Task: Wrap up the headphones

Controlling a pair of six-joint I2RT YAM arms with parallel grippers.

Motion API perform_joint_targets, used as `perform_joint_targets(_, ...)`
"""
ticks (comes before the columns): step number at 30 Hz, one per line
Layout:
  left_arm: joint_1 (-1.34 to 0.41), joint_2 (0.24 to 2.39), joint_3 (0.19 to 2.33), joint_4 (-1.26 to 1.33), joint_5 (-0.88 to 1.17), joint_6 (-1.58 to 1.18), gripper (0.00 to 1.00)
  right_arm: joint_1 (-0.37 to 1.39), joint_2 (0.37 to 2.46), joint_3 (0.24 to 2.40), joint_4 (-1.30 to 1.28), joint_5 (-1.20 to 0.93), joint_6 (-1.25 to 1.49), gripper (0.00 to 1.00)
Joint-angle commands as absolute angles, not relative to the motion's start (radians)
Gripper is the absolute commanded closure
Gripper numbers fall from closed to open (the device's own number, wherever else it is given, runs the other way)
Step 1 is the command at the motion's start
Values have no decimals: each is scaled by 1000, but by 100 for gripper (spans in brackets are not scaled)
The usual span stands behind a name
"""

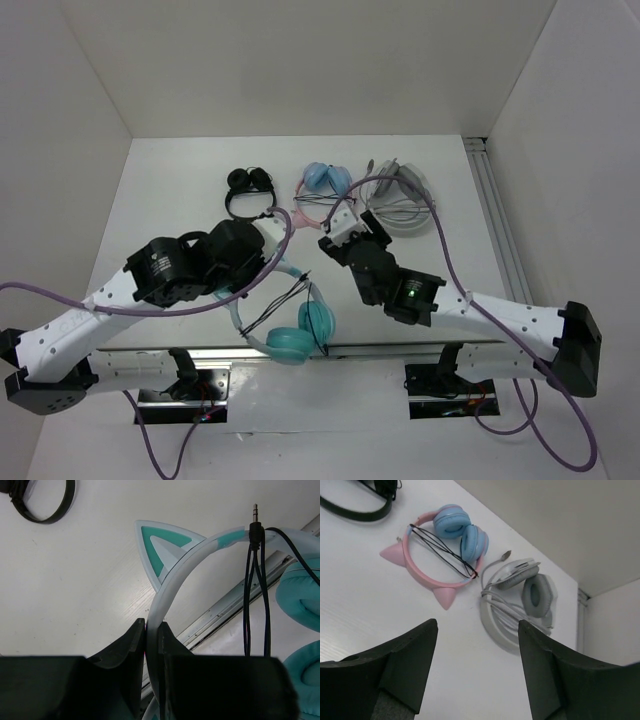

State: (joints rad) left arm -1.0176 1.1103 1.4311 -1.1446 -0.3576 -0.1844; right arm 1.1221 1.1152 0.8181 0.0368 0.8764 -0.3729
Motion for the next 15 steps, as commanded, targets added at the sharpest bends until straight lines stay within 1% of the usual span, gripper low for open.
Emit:
perform_joint_targets(1, -959, 1059, 1391, -1033, -383, -270, 100, 1056, 1089, 925, 3, 862, -136, 26)
perform_joint_targets(6, -845, 999, 1281, -847, -374, -270, 100, 1022, 1011, 936, -35, 851, -44, 23)
perform_joint_targets(10, -756, 989, 1246, -821, -425, -328, 100, 1022, 948, 956, -107, 874, -2, 23)
perform_joint_targets(11, -743, 989, 1235, -821, -466, -371, 100, 1022, 937, 956, -107, 864, 9, 23)
perform_joint_targets(15, -681, 999, 1171, -770, -515, -464, 100, 1022, 901, 956, -155, 816, 67, 23)
